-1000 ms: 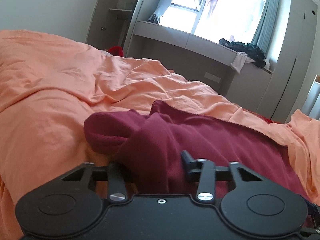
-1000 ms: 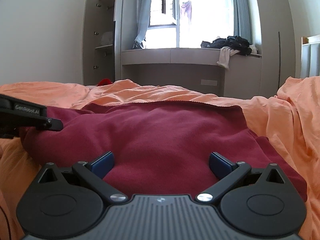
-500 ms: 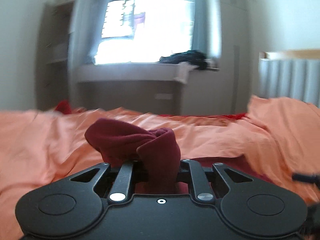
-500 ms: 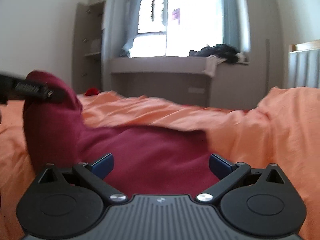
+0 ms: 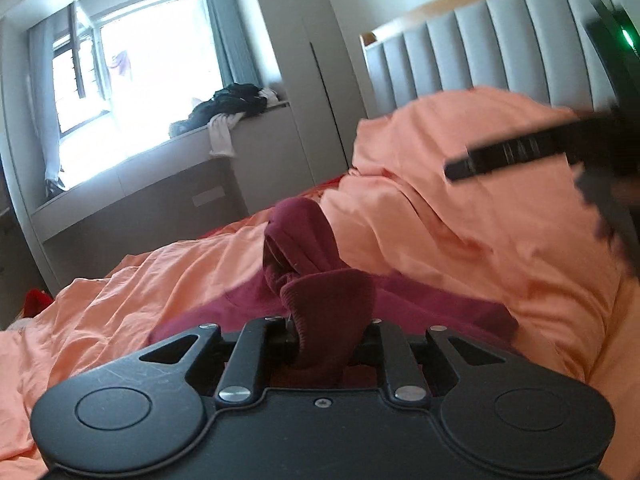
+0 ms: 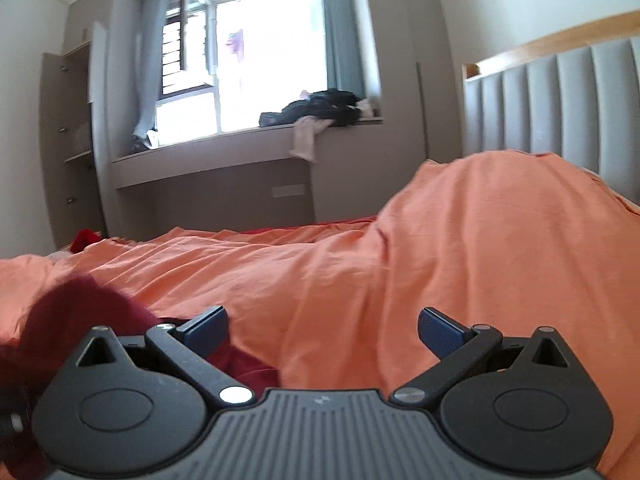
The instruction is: Fold small clothes
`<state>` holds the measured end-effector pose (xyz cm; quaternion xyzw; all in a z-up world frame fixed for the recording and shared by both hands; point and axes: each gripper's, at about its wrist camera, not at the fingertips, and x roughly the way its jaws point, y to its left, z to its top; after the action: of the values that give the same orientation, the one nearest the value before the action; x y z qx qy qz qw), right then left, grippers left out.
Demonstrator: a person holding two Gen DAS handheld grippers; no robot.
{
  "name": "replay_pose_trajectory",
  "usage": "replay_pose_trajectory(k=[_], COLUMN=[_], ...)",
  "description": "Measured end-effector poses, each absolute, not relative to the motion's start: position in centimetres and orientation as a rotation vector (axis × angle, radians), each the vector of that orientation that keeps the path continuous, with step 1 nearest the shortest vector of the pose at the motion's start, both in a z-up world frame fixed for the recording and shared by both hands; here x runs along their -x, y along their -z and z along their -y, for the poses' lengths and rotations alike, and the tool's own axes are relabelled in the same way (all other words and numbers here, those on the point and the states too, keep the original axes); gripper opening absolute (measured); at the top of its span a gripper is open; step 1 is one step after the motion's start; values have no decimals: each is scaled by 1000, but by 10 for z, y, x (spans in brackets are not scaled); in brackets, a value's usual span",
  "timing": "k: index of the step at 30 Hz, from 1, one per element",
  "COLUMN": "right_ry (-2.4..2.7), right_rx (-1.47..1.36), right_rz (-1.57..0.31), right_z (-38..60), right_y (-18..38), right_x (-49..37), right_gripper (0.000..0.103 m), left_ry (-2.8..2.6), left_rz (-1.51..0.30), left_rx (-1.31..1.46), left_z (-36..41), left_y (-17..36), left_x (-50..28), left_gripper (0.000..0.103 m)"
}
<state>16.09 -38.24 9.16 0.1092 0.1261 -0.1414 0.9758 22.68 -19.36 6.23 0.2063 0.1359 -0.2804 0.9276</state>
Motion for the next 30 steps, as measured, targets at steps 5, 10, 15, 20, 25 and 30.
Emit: replay_pose_trajectory(k=[5, 10, 15, 20, 25, 30], right_ry=[259, 198, 57, -102, -212, -226], right_rx=[-328, -452, -519, -511, -573, -558], right_rz=[-282, -283, -266, -375, -381, -387], right_z=[406, 421, 419, 399, 385, 368], right_y=[-85, -79, -71, -53, -42, -39], right_x=[-163, -174, -193, -229, -251, -266], right_gripper=[103, 103, 103, 103, 103, 75], left_ry=[588, 657, 666, 630, 634, 627], left_rz=[-257, -257, -208, -190, -203, -198], left_rx=[-495, -487, -511, -525, -524, -537], left_z=[200, 196, 197, 198, 198, 196], left_y=[-50, -48, -38, -32, -27, -24], left_x=[-213, -195, -174, -167, -165, -164], left_gripper=[38, 52, 51, 33, 22, 19])
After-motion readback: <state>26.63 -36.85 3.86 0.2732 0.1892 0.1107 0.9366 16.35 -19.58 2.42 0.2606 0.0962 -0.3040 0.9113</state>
